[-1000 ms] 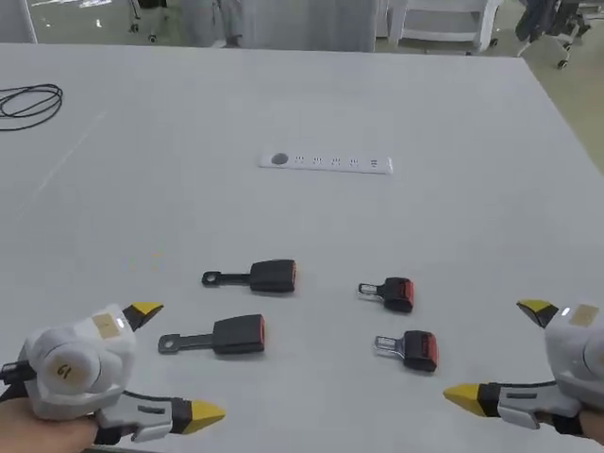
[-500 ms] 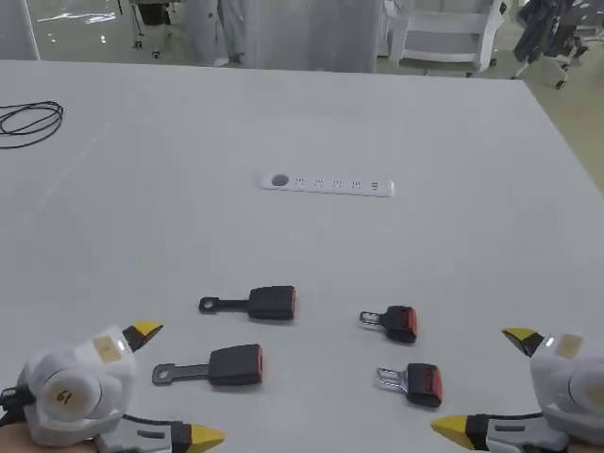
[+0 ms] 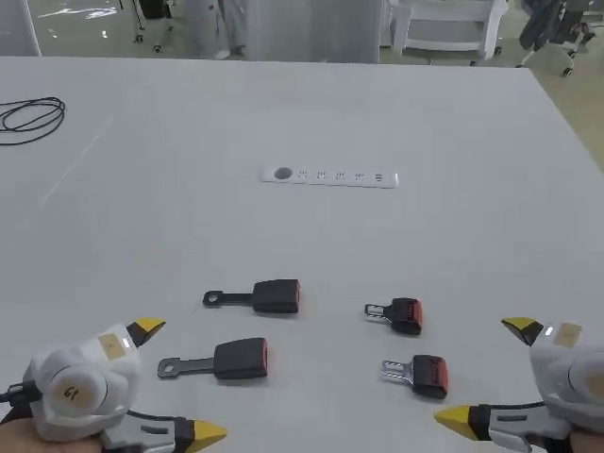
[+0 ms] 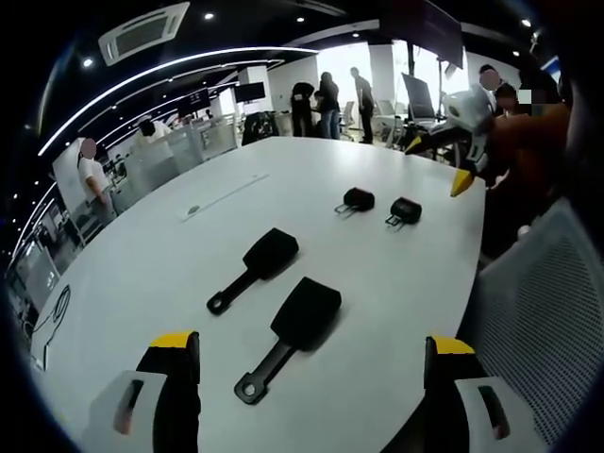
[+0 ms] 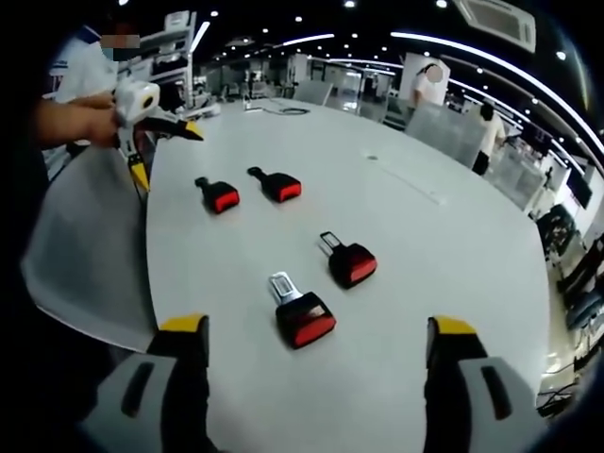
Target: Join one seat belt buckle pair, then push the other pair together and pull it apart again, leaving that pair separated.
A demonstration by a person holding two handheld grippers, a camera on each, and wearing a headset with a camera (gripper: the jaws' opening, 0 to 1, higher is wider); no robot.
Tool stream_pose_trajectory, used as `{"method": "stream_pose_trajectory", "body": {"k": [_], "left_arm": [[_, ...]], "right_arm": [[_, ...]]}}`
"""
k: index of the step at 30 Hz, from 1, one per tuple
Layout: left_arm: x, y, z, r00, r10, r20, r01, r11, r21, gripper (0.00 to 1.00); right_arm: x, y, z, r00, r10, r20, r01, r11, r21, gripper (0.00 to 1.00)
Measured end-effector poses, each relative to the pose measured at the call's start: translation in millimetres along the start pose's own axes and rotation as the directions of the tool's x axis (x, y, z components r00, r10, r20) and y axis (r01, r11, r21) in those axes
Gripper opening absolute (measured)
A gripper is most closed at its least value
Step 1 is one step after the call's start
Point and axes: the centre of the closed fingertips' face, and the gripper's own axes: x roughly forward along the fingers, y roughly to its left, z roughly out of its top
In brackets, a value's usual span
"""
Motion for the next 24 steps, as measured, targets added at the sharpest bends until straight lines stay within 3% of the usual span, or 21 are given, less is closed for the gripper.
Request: {"method": "stream_pose_trajectory", "body": {"k": [12,16,18,24], "left_arm": [[0.9,1.5,-1.4,0.9998,0.002,-0.019,-0.002,1.000,0.007,1.00],[3.3,2.9,2.6,0.9998,0.002,-0.018,-0.001,1.000,0.019,0.99],[3.8,9.0,4.5,0.9989,0.032,-0.034,-0.031,0.999,0.025,0.97],[7.0,9.4,5.9,0.9990,0.021,-0.040,-0.020,0.999,0.030,0.93]], "right_arm": [[-3.0,-2.6,2.5,1.0000,-0.006,0.002,0.006,0.998,-0.055,0.87],[-3.7,-3.7,4.1,0.9999,-0.007,0.007,0.008,0.998,-0.059,0.84],[-3.7,-4.2,4.0,0.9999,-0.009,0.005,0.009,0.998,-0.062,0.84],[-3.3,-5.6,1.3,0.9999,-0.012,-0.012,0.012,0.998,-0.065,0.82]]}}
